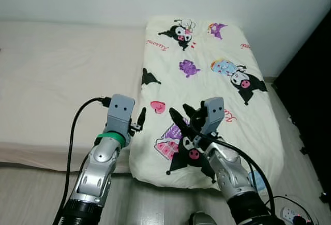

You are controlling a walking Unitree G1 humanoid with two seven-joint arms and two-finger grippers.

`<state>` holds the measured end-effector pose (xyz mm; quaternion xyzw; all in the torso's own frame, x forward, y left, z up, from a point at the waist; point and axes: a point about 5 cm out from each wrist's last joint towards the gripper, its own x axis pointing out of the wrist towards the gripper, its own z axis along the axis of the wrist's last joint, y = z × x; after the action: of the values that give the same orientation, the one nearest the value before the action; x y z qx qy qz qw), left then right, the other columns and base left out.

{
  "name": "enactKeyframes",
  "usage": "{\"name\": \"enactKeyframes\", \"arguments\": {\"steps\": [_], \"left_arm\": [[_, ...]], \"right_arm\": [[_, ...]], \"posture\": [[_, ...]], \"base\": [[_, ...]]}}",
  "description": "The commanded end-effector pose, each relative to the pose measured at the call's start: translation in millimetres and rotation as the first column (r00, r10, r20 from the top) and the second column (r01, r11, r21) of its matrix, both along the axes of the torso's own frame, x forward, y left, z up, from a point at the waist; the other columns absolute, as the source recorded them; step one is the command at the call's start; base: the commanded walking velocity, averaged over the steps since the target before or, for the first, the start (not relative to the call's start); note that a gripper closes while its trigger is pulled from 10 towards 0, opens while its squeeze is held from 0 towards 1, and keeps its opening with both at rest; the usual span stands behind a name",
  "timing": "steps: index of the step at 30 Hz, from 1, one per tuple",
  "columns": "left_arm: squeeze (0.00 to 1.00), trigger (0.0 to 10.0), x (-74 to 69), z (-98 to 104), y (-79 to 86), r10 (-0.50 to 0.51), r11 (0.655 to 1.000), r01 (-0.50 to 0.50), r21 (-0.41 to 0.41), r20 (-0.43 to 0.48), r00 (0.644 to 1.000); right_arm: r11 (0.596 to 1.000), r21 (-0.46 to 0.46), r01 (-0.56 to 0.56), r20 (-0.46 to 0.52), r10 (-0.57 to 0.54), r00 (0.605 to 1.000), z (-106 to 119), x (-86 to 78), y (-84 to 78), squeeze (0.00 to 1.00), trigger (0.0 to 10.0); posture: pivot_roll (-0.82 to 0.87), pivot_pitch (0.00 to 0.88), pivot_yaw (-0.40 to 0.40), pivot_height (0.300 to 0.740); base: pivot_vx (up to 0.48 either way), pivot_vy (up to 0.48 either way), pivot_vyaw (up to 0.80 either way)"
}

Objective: Clean up the room

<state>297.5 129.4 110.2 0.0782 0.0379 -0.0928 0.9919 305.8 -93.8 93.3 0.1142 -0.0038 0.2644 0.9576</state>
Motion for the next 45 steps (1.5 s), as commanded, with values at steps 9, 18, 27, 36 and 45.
{"name": "enactKeyframes", "arguments": {"steps": [9,18,27,36,45], "left_arm": [[0.00,10.0,-2.6,-6.4,-3.1,-0.015,1.000,0.015,-0.001,-0.022,1.000],[0.00,10.0,-2.3,-6.8,-2.0,-0.011,1.000,0.011,-0.003,-0.019,1.000],[0.00,10.0,-4.6,-7.2,-0.6,-0.011,1.000,0.011,-0.005,-0.017,1.000],[0.00,10.0,-4.7,-6.8,-0.6,-0.015,1.000,0.015,-0.003,-0.016,1.000],[0.00,10.0,-2.9,-5.4,-1.0,-0.018,1.000,0.018,0.013,-0.008,1.000]], "right_arm": [[1.000,0.002,0.003,-0.024,-0.003,1.000,-9.5,-5.6,3.3,0.00,10.0],[1.000,-0.028,0.012,-0.014,-0.013,1.000,-10.0,-4.9,3.0,0.00,10.0],[0.995,-0.074,0.072,0.015,-0.071,0.997,-8.2,-0.5,2.0,0.00,10.0],[0.995,-0.032,0.097,-0.002,-0.097,0.995,-7.5,1.1,-0.8,0.00,10.0],[0.993,0.009,0.117,-0.016,-0.117,0.993,-7.2,2.3,-2.9,0.00,10.0]], "posture": [[0.01,0.032,0.011,0.740],[0.00,0.032,0.013,0.740],[0.01,0.032,0.013,0.740],[0.00,0.030,0.019,0.740],[0.00,0.030,0.023,0.740]], "base": [[0.000,0.000,0.00],[-0.033,0.000,0.00],[-0.344,0.000,0.46],[-0.351,0.000,0.60],[-0.227,0.000,0.00]]}}
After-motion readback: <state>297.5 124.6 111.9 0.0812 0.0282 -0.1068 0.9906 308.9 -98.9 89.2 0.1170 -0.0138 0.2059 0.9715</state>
